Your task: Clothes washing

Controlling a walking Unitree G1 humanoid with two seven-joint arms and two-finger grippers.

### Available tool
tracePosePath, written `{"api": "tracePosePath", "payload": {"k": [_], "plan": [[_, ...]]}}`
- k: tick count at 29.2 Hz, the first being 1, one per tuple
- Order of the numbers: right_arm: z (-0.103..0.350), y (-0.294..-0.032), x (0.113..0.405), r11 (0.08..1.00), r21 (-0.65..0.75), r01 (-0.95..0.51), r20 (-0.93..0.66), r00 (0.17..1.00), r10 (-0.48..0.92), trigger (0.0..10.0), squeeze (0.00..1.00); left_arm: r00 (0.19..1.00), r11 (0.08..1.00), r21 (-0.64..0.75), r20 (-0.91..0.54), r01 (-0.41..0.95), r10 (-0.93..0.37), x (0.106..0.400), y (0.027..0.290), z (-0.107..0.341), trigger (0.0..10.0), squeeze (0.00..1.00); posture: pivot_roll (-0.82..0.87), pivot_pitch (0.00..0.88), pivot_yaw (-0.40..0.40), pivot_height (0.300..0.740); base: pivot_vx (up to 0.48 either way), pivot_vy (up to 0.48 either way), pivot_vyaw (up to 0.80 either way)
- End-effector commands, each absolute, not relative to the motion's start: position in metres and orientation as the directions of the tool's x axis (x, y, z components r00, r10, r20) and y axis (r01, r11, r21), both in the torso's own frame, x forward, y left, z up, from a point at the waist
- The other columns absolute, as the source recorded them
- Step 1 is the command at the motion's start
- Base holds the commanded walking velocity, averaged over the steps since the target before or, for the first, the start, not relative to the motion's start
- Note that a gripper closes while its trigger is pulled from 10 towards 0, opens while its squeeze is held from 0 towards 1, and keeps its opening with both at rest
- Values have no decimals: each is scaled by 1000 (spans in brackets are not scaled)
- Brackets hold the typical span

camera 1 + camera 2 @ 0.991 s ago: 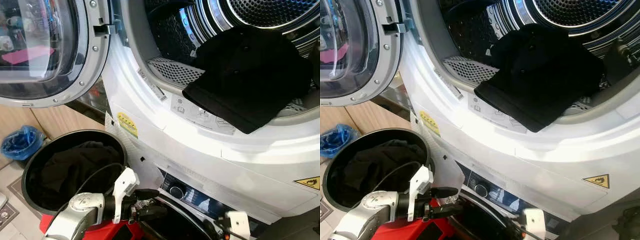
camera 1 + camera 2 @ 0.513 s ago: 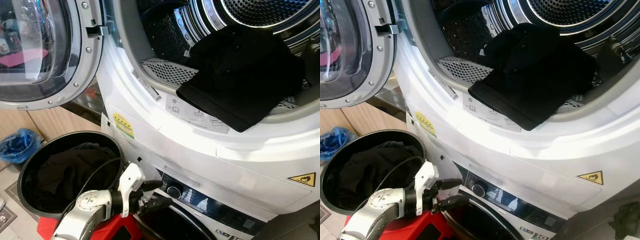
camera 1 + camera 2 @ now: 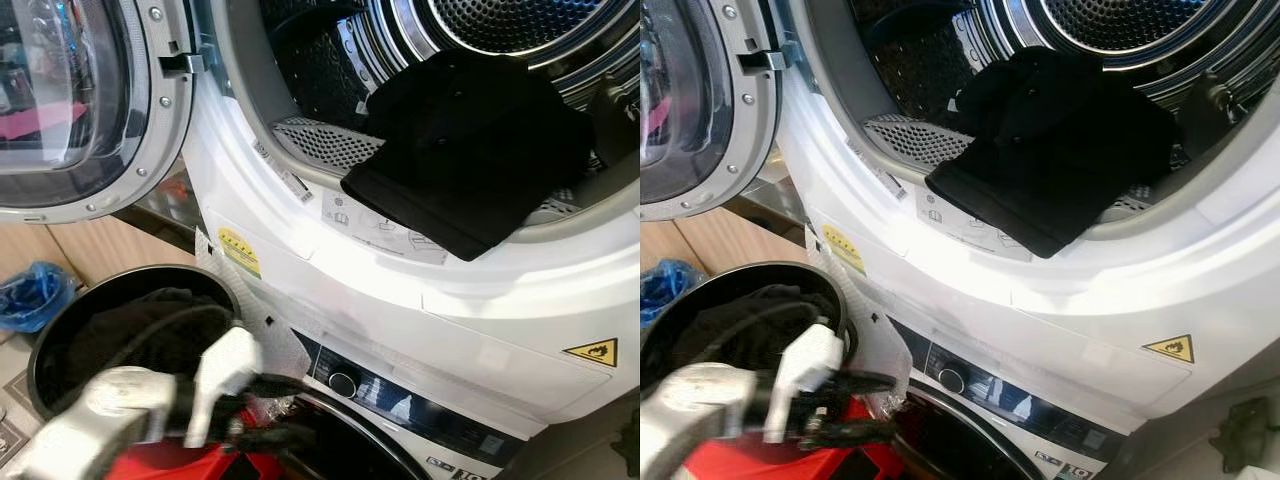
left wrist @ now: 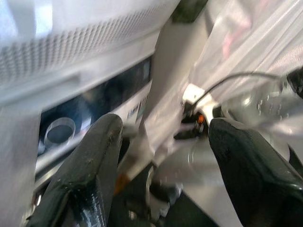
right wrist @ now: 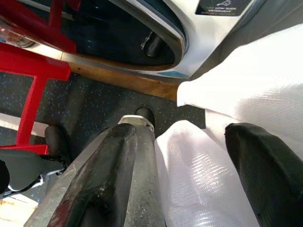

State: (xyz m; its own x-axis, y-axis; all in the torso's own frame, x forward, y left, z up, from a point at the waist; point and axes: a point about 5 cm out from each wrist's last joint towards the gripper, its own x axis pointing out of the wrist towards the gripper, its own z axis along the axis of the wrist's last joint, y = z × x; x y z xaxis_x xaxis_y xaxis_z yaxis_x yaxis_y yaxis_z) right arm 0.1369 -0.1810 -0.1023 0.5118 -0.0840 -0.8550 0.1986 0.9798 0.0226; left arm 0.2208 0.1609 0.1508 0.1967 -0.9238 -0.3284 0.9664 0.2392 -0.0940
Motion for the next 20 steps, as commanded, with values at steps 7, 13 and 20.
{"api": "tracePosePath", "payload": {"k": [7, 13, 20], "plan": [[-104, -178, 134, 983, 18, 182, -863, 499, -77, 10000, 0, 550, 599, 99, -534, 795, -642, 232, 233, 140, 10000, 0, 110, 139, -29, 740, 0, 0, 0], [-103, -180, 135, 981, 10, 192, -858, 506, -91, 10000, 0, 788, 766, 289, -447, 575, -423, 262, 249, 148, 10000, 0, 105, 150, -33, 740, 0, 0, 0], [-103, -181, 135, 978, 11, 207, -858, 504, -97, 10000, 0, 804, 773, 298, -421, 559, -419, 265, 248, 149, 10000, 0, 104, 153, -33, 740, 0, 0, 0]]}}
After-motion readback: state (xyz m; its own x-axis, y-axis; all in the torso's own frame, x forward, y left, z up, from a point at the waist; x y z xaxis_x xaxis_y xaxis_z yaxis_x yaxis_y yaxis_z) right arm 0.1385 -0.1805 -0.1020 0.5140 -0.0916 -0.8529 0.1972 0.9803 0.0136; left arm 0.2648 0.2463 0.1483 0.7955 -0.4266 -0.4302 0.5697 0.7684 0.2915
